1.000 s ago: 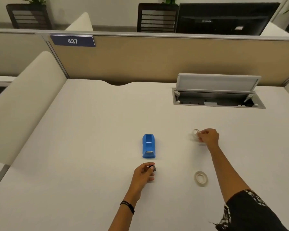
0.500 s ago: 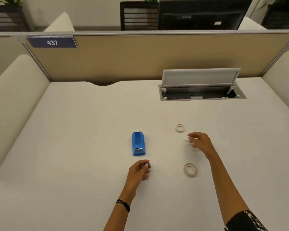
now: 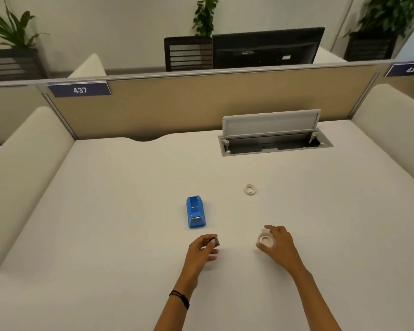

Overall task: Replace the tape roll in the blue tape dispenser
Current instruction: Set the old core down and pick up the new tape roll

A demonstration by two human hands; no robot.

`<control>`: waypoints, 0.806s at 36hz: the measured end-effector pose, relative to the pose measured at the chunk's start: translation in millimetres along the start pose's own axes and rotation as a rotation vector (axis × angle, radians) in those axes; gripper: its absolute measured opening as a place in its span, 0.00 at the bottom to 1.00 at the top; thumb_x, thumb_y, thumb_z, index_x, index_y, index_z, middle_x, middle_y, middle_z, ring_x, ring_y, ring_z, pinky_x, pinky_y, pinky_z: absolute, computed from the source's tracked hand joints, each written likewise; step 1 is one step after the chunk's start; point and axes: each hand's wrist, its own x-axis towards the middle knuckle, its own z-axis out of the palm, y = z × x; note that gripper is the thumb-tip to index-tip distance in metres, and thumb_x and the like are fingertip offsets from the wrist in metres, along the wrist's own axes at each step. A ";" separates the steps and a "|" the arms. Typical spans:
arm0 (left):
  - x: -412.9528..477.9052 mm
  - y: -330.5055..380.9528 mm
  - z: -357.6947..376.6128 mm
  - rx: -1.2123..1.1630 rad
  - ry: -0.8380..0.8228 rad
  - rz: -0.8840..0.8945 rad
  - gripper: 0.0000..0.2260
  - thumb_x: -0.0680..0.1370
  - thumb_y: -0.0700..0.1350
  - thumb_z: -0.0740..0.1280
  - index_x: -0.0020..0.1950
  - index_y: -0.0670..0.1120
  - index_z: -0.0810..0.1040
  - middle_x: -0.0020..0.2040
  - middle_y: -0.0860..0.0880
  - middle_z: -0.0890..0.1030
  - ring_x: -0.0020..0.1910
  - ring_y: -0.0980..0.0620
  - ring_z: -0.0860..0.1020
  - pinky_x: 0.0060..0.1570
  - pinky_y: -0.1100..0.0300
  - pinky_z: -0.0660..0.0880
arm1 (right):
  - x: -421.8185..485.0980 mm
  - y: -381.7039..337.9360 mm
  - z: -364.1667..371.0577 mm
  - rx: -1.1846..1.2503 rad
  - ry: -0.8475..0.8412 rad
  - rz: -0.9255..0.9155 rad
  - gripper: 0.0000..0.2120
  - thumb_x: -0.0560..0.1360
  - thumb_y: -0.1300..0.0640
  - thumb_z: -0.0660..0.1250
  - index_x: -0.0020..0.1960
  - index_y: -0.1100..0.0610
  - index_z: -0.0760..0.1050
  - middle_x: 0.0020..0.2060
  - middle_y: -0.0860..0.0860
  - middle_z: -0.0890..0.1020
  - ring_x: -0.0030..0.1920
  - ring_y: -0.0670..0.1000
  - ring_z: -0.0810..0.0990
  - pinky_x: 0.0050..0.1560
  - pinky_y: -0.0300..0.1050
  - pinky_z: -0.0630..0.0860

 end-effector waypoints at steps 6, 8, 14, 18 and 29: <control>-8.4 -0.1 -2.6 -0.008 0.006 0.015 0.07 0.78 0.45 0.61 0.54 0.50 0.76 0.51 0.47 0.80 0.45 0.53 0.80 0.39 0.67 0.77 | -7.5 -16.4 12.6 -0.232 -0.001 -0.060 0.23 0.68 0.53 0.70 0.62 0.51 0.69 0.57 0.52 0.71 0.56 0.53 0.69 0.46 0.42 0.71; -11.0 -0.9 -3.5 -0.013 0.007 0.022 0.07 0.78 0.45 0.61 0.55 0.50 0.76 0.51 0.47 0.80 0.45 0.53 0.80 0.39 0.67 0.78 | -9.3 -21.0 15.4 -0.272 0.013 -0.070 0.19 0.70 0.55 0.68 0.60 0.51 0.70 0.55 0.52 0.71 0.55 0.52 0.68 0.43 0.40 0.70; -17.8 -3.2 -4.6 -0.028 0.015 0.037 0.07 0.78 0.45 0.61 0.54 0.50 0.76 0.50 0.47 0.80 0.45 0.53 0.80 0.40 0.66 0.78 | -15.5 -26.8 22.1 -0.319 -0.035 -0.121 0.12 0.71 0.57 0.66 0.54 0.51 0.72 0.51 0.51 0.70 0.53 0.51 0.68 0.38 0.40 0.72; -21.0 -3.9 -5.6 -0.040 0.021 0.043 0.07 0.78 0.45 0.61 0.55 0.50 0.76 0.48 0.49 0.80 0.45 0.53 0.80 0.40 0.66 0.78 | -19.3 -31.7 24.2 -0.306 -0.096 -0.151 0.11 0.71 0.56 0.65 0.53 0.50 0.72 0.51 0.50 0.70 0.52 0.49 0.68 0.36 0.37 0.69; -28.6 -4.4 -3.9 -0.061 0.058 0.078 0.06 0.78 0.45 0.62 0.52 0.52 0.76 0.49 0.48 0.81 0.47 0.53 0.80 0.40 0.66 0.78 | -32.8 -75.8 36.6 -0.010 -0.212 -0.229 0.12 0.70 0.53 0.69 0.52 0.47 0.73 0.50 0.49 0.74 0.50 0.47 0.74 0.48 0.36 0.71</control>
